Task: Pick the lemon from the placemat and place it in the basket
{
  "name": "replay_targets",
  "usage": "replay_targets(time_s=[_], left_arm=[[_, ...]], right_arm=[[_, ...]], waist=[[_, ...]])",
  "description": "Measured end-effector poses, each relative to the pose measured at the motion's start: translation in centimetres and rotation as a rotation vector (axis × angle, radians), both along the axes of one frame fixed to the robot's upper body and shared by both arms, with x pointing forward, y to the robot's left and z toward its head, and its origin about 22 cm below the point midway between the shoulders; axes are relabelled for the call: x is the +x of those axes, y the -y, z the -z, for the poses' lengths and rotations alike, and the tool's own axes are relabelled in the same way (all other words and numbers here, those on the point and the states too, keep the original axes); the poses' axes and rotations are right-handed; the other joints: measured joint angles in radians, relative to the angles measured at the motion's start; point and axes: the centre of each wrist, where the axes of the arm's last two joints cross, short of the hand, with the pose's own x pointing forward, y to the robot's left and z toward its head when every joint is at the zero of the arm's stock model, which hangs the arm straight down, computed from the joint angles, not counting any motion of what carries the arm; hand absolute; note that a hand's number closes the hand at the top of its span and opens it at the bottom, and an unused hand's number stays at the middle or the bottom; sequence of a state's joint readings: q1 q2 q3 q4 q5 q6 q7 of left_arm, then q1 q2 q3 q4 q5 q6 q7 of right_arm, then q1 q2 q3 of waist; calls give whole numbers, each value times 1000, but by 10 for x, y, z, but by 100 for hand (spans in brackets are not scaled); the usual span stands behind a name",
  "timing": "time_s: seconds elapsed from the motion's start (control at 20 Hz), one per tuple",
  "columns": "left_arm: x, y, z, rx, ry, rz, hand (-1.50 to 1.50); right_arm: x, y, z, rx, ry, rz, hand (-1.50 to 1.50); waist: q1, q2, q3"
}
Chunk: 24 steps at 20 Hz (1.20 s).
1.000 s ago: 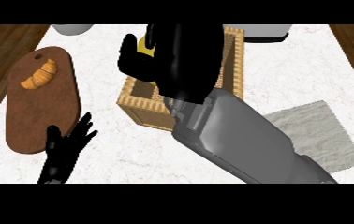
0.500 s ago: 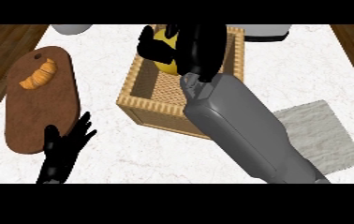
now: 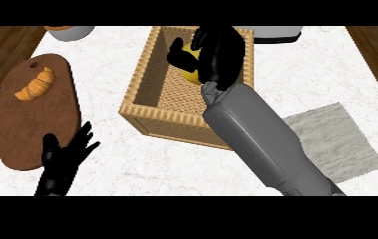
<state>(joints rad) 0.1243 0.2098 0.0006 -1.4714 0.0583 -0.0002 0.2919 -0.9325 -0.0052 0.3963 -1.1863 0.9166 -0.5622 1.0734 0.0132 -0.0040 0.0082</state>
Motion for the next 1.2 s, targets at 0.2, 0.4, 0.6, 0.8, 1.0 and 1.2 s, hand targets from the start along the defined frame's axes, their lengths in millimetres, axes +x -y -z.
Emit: replay_targets(time_s=[0.2,0.4,0.6,0.8,1.0,1.2], left_arm=[[-3,-3,0,0,11,-10,0],[-2,-5,1,-1,-1,-14,0],[-3,-2,1,-5,5,-19,0],[-5,0,2,-5,16,-17,0],[-6,-5,1,-6,17,-24,0],[-9,-3,6,2,17,-30,0]], right_arm=[[1,6,12,-48,-41,25,-150],[-6,10,11,-77,-23,24,-150],[-9,25,8,-60,6,42,-150],[-13,42,0,-13,47,74,-150],[-21,64,-16,61,87,118,-150],[-39,96,-21,96,114,175,-150]], waist=[[-7,-1,-1],[-11,-2,0],[-12,-2,0],[-13,-3,0],[-19,-4,-1],[-27,-6,1]])
